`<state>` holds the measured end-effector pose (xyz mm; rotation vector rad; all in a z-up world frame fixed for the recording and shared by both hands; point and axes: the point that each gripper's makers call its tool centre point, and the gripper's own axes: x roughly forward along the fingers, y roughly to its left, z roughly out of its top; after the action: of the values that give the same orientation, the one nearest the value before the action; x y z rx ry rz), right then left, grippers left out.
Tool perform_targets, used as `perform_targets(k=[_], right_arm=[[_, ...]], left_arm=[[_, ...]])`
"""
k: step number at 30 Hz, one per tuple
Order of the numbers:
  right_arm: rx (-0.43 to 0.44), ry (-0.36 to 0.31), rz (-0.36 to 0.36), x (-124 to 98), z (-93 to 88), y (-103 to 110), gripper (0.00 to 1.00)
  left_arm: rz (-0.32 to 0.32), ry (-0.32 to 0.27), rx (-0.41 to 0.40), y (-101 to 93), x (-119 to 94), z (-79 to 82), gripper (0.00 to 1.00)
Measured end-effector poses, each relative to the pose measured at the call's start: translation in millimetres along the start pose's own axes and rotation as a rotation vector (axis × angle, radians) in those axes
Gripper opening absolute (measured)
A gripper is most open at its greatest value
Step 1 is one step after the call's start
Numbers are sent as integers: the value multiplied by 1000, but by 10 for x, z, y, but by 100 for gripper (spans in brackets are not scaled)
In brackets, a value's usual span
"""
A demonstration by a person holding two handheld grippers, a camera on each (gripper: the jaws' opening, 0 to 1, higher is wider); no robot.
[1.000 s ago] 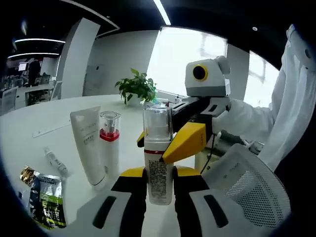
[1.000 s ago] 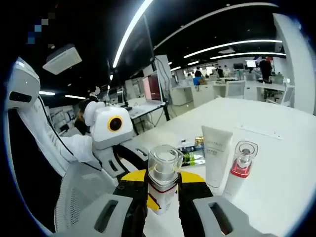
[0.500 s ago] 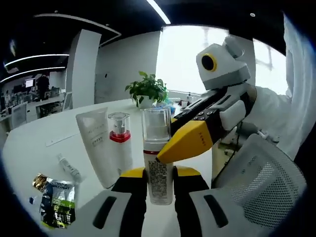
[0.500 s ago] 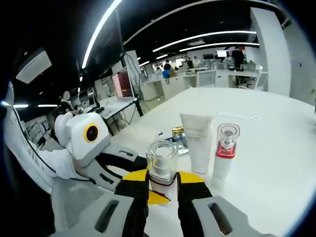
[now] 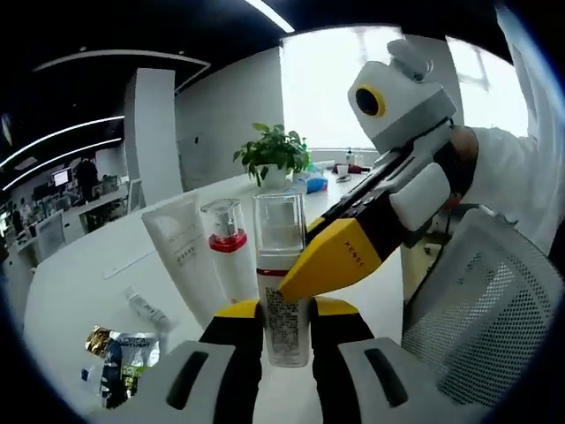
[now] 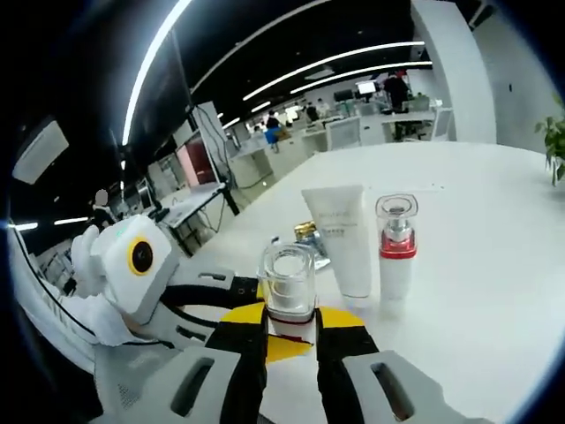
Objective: Arrange the skincare products in the storage area until every visible bottle or jar stands upright without overlapping.
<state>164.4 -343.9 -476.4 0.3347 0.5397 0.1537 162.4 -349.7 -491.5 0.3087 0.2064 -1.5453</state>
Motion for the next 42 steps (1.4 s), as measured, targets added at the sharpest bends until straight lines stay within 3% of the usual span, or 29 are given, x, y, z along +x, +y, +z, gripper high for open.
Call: perform_targets(k=[9, 14, 20, 25, 29, 36, 42], right_arm=[[71, 3, 13, 13, -44, -30, 13], [81, 22, -5, -2, -80, -44, 11], [30, 39, -44, 36, -125, -44, 10], [8, 54, -65, 77, -167, -70, 10], [-93, 82, -141, 75, -223, -193, 10], [-121, 88, -207, 91, -274, -404, 10], [-158, 108, -256, 182, -336, -556, 11]], left_arm=[[-2, -17, 108, -50, -8, 61, 15], [-12, -10, 111, -77, 3, 39, 15], [-13, 11, 92, -74, 15, -17, 16], [-17, 23, 120, -63, 34, -66, 17], [-13, 43, 125, -39, 38, -118, 22], [8, 48, 58, 39, 27, -135, 21], [-23, 77, 29, -14, 40, -202, 21]])
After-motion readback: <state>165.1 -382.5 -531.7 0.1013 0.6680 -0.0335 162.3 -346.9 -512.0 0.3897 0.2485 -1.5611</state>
